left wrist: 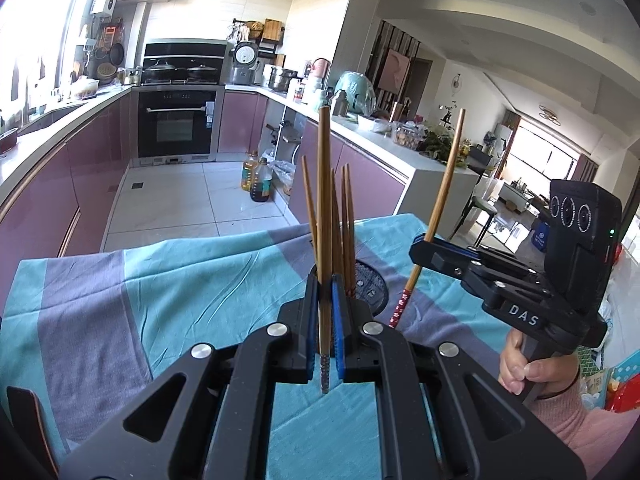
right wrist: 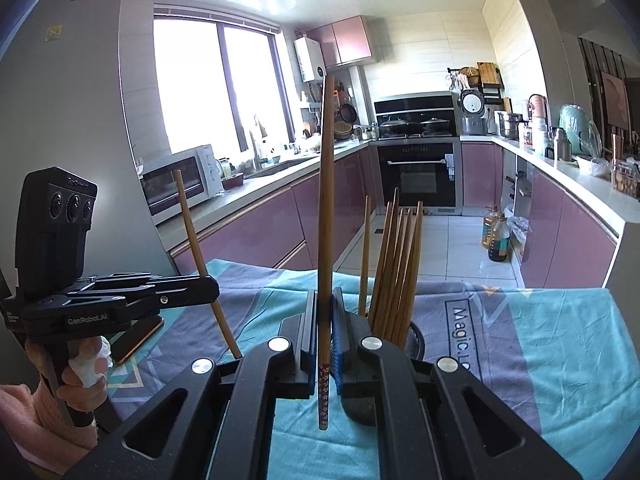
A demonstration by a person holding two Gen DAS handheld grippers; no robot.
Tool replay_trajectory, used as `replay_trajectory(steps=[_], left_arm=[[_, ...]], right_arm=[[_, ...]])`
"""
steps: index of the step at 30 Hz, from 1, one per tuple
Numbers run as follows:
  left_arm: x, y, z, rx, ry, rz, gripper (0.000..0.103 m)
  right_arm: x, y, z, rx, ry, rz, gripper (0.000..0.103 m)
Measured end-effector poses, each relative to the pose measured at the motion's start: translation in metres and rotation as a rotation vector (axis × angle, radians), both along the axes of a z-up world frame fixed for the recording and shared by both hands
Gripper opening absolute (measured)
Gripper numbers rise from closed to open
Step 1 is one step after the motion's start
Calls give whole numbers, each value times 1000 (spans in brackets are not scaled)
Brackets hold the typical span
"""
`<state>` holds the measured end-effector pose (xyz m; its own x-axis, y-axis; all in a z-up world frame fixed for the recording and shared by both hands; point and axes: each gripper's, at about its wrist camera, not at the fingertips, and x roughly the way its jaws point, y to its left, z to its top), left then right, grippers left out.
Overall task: Organize utensils
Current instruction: 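Carry the upright chopstick over the mesh cup with the right tool while the left tool follows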
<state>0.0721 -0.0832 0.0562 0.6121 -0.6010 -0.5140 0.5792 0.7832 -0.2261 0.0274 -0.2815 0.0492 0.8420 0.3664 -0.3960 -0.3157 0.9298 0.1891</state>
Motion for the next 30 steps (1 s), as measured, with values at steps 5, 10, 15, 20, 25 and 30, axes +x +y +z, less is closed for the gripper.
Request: replay_trajectory(steps=[5, 10, 15, 20, 25, 30], left_arm=[[-2, -4, 9, -4, -26, -7, 7], [-1, -11, 21, -7, -53, -9, 7], [-2, -15, 31, -11, -73, -12, 7], [0, -20, 41, -13, -91, -16, 7], [-2, -22, 46, -23, -103, -20, 7], [-1, -25, 48, -35, -110, -24, 7]], right_arm=[[5, 1, 2, -1, -4, 3, 6], [9, 0, 5, -4, -11, 10, 6], [14, 0, 10, -3, -17, 12, 6], [18, 0, 15, -13, -25, 11, 6], [23, -2, 18, -12, -29, 10, 6], [26, -2, 19, -20, -31, 1, 6]])
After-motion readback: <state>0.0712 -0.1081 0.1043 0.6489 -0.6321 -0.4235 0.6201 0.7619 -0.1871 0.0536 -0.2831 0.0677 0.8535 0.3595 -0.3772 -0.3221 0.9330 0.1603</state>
